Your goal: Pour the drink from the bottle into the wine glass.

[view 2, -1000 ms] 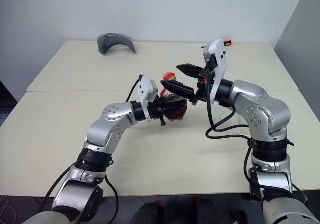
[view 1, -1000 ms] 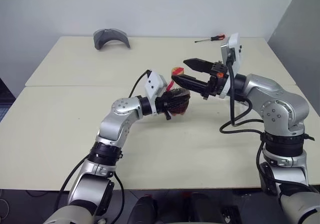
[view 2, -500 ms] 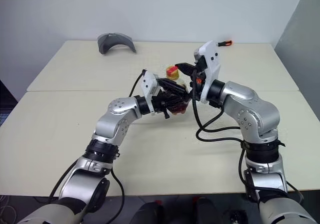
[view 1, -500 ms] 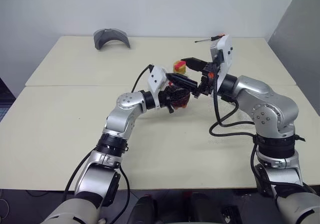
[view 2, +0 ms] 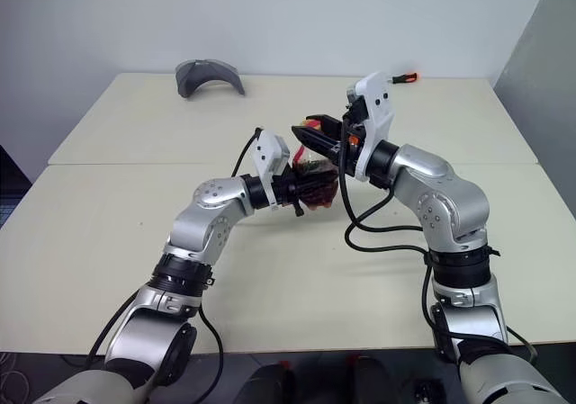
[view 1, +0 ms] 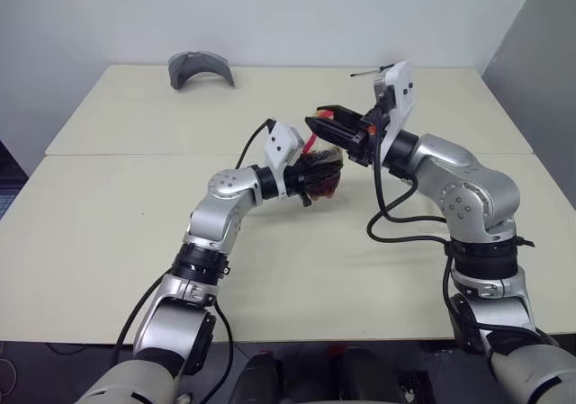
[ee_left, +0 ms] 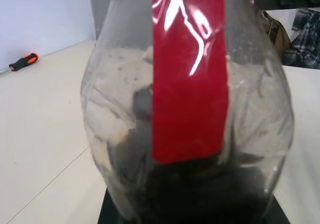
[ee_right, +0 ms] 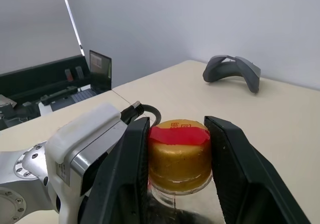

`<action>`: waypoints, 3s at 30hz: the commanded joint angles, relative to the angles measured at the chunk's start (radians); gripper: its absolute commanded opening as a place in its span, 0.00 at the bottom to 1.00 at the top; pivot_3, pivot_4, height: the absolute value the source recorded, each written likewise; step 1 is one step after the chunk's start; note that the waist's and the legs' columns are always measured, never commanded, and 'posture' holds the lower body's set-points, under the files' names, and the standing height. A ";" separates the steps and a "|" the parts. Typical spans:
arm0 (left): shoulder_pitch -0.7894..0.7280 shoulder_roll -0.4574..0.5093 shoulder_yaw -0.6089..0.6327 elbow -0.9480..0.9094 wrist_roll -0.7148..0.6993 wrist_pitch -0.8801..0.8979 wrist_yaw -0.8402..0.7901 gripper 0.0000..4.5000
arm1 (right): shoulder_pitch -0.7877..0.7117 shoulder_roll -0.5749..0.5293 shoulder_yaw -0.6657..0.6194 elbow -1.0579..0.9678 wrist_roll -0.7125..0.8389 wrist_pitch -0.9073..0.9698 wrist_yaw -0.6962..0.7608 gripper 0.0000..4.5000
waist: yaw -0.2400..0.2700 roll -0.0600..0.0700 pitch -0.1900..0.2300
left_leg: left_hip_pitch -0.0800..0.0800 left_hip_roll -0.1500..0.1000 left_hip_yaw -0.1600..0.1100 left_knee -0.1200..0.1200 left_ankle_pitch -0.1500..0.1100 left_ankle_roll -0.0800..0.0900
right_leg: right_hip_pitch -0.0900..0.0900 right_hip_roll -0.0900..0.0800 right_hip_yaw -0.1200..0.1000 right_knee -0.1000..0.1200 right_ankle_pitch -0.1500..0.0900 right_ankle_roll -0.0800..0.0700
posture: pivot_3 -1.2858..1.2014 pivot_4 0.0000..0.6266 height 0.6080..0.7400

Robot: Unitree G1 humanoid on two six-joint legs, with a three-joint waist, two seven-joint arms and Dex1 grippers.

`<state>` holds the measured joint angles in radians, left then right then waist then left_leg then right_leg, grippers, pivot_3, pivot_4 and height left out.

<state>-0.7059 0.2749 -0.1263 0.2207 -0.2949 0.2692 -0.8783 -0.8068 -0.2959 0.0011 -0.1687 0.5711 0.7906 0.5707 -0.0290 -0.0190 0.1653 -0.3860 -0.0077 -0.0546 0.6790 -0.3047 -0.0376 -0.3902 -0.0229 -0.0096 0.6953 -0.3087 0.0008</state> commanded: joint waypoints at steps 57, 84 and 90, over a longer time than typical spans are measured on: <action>-0.001 0.049 0.047 -0.093 -0.015 -0.020 0.077 0.17 | -0.070 0.078 0.025 -0.095 -0.063 0.019 -0.125 1.00 | 0.001 0.002 0.001 | 0.001 0.000 -0.001 0.000 0.000 0.000 | 0.000 0.000 0.000 0.001 0.000 0.000 | 0.52 0.24 1.00; 0.054 0.063 0.058 -0.247 -0.071 0.065 0.075 0.17 | -0.160 0.009 0.038 0.080 -0.041 -0.073 0.105 0.27 | -0.001 0.002 0.001 | 0.001 0.000 -0.001 0.000 0.000 0.000 | 0.000 0.000 0.000 0.000 0.000 0.000 | 0.52 0.24 1.00; 0.178 0.130 0.052 -0.524 -0.181 0.233 0.055 0.17 | -0.265 -0.041 0.035 0.269 0.045 -0.109 0.429 0.27 | -0.005 0.002 0.001 | 0.001 0.000 -0.001 -0.001 0.000 0.000 | 0.000 0.000 0.000 0.000 0.000 0.000 | 0.52 0.24 1.00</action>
<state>-0.5362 0.3984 -0.0598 -0.1741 -0.4204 0.4804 -0.7811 -1.0206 -0.3207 0.0682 0.0723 0.5927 0.7150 0.9460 -0.0339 -0.0168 0.1667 -0.3848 -0.0074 -0.0553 0.6781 -0.3052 -0.0368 -0.3901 -0.0225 -0.0090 0.6955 -0.3085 0.0005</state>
